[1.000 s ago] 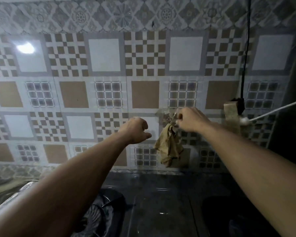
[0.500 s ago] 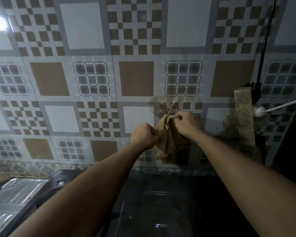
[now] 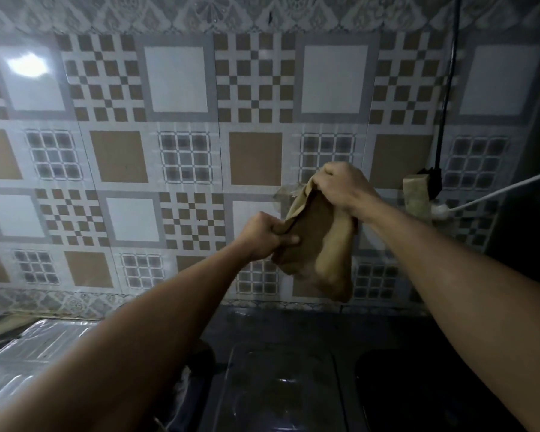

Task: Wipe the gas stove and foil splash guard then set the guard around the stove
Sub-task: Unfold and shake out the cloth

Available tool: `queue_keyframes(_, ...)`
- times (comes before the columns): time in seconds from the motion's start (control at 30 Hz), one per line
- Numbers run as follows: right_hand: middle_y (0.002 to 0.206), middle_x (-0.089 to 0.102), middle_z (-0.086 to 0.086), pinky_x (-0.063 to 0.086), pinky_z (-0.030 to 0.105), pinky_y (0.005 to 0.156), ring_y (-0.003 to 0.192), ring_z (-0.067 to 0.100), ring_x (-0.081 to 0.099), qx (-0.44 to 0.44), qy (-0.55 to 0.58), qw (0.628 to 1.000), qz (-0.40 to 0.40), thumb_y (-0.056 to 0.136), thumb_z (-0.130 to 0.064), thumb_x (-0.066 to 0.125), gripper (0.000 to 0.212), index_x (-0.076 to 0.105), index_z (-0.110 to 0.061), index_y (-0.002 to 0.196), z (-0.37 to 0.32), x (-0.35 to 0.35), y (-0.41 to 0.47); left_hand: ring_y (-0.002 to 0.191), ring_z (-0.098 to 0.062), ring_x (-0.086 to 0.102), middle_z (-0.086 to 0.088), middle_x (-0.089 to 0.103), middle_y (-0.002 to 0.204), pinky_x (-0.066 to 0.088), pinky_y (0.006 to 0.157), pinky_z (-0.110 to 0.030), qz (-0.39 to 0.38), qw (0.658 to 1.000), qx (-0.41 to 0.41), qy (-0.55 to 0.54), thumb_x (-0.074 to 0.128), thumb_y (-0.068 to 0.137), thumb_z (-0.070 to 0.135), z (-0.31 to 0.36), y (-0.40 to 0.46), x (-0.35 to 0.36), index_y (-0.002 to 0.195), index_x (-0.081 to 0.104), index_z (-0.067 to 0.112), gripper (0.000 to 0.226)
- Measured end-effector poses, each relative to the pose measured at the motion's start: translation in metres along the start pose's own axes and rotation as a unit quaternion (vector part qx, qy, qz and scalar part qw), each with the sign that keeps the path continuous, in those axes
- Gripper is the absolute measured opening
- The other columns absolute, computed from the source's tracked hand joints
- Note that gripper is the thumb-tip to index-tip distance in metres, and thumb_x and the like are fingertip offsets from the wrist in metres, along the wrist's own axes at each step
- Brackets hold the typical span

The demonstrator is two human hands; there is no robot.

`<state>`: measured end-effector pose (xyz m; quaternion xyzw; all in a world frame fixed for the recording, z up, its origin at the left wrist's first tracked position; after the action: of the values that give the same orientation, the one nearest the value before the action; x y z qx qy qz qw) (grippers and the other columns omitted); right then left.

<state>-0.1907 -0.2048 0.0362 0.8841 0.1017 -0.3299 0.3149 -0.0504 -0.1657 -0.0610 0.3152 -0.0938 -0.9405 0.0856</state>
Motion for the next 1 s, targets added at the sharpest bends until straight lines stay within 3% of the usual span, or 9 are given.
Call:
queue_keyframes(0.1, 0.083, 0.064, 0.004, 0.047, 0.031, 0.066, 0.075, 0.020, 0.061, 0.020, -0.043, 0.992, -0.116, 0.075, -0.053, 0.073, 0.044, 0.068, -0.011, 0.087, -0.002, -0.005, -0.018, 0.069, -0.016, 0.065, -0.004, 0.068, 0.079, 0.054, 0.061, -0.024, -0.065, 0.998, -0.017, 0.002, 0.071, 0.083, 0.025, 0.008, -0.021, -0.027, 0.075, 0.068, 0.013, 0.015)
queue_keyframes(0.23, 0.097, 0.070, 0.002, 0.054, 0.035, 0.079, 0.090, 0.021, 0.066, 0.081, -0.164, 0.944, -0.274, 0.067, -0.058, 0.077, 0.053, 0.072, -0.013, 0.095, -0.001, 0.002, -0.051, 0.090, -0.030, 0.066, -0.015, 0.066, 0.100, 0.058, 0.081, -0.042, -0.066, 0.996, -0.034, 0.056, 0.066, 0.087, 0.029, 0.021, -0.045, -0.067, 0.087, 0.072, 0.018, 0.013)
queue_keyframes(0.37, 0.096, 0.073, 0.010, 0.057, 0.035, 0.074, 0.087, 0.025, 0.071, 0.149, 0.039, 0.933, -0.324, 0.077, -0.034, 0.077, 0.039, 0.069, -0.002, 0.098, -0.024, 0.013, -0.082, 0.081, -0.020, 0.063, -0.007, 0.064, 0.086, 0.052, 0.068, -0.029, 0.032, 0.998, -0.012, 0.054, 0.063, 0.090, 0.029, 0.043, -0.064, -0.089, 0.083, 0.065, 0.013, 0.017)
queue_keyframes(0.43, 0.102, 0.071, 0.017, 0.057, 0.042, 0.085, 0.096, 0.032, 0.069, 0.168, 0.149, 0.927, -0.301, 0.080, -0.025, 0.076, 0.041, 0.065, 0.004, 0.107, -0.036, 0.017, -0.088, 0.078, -0.014, 0.063, -0.002, 0.064, 0.087, 0.051, 0.064, -0.024, 0.140, 0.988, 0.011, 0.067, 0.065, 0.089, 0.030, 0.052, -0.074, -0.100, 0.094, 0.064, 0.015, 0.016)
queue_keyframes(0.5, 0.098, 0.071, 0.019, 0.056, 0.045, 0.087, 0.095, 0.034, 0.069, 0.179, 0.217, 0.932, -0.231, 0.082, -0.021, 0.075, 0.037, 0.065, 0.004, 0.107, -0.043, 0.017, -0.088, 0.087, -0.014, 0.064, -0.002, 0.063, 0.102, 0.056, 0.073, -0.031, 0.217, 0.974, -0.009, 0.070, 0.071, 0.084, 0.033, 0.046, -0.085, -0.109, 0.117, 0.057, 0.013, 0.041)
queue_keyframes(0.6, 0.085, 0.069, 0.015, 0.058, 0.040, 0.075, 0.075, 0.027, 0.068, 0.200, 0.284, 0.928, -0.137, 0.086, -0.015, 0.070, 0.019, 0.068, 0.001, 0.097, -0.053, 0.018, -0.094, 0.081, -0.017, 0.060, -0.009, 0.062, 0.100, 0.054, 0.064, -0.031, 0.226, 0.968, -0.103, 0.048, 0.069, 0.084, 0.039, 0.024, -0.109, -0.112, 0.118, 0.058, 0.005, 0.049)
queue_keyframes(0.7, 0.094, 0.068, 0.014, 0.057, 0.043, 0.081, 0.079, 0.025, 0.066, 0.218, 0.315, 0.917, -0.108, 0.089, -0.020, 0.066, 0.022, 0.069, -0.004, 0.103, -0.058, 0.024, -0.103, 0.094, -0.028, 0.063, -0.016, 0.063, 0.113, 0.055, 0.074, -0.039, 0.128, 0.967, -0.212, -0.053, 0.048, 0.093, 0.054, -0.003, -0.140, -0.095, 0.117, 0.058, 0.002, 0.058)
queue_keyframes(0.83, 0.091, 0.069, 0.013, 0.056, 0.039, 0.076, 0.081, 0.028, 0.065, 0.254, 0.372, 0.889, -0.085, 0.095, -0.034, 0.053, 0.030, 0.067, -0.009, 0.105, -0.062, 0.035, -0.117, 0.090, -0.034, 0.068, -0.021, 0.071, 0.104, 0.052, 0.082, -0.047, -0.060, 0.932, -0.321, -0.157, 0.015, 0.079, 0.086, -0.030, -0.176, -0.060, 0.104, 0.065, -0.004, 0.105)
queue_keyframes(1.0, 0.079, 0.072, 0.012, 0.055, 0.036, 0.071, 0.074, 0.029, 0.067, 0.275, 0.422, 0.861, -0.070, 0.094, -0.037, 0.049, 0.034, 0.070, -0.010, 0.088, -0.067, 0.051, -0.132, 0.093, -0.026, 0.063, -0.012, 0.067, 0.111, 0.055, 0.063, -0.035, -0.091, 0.889, -0.253, -0.370, 0.035, 0.088, 0.071, -0.020, -0.182, -0.027, 0.118, 0.061, 0.008, 0.075)
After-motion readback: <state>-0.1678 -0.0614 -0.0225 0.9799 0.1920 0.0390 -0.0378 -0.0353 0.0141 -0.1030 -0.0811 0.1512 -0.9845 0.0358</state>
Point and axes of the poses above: each hand's wrist, its own y-axis towards the middle knuckle, its own x-axis out of the palm, z = x × y, the point moved 8 cm from there along y, towards the middle knuckle
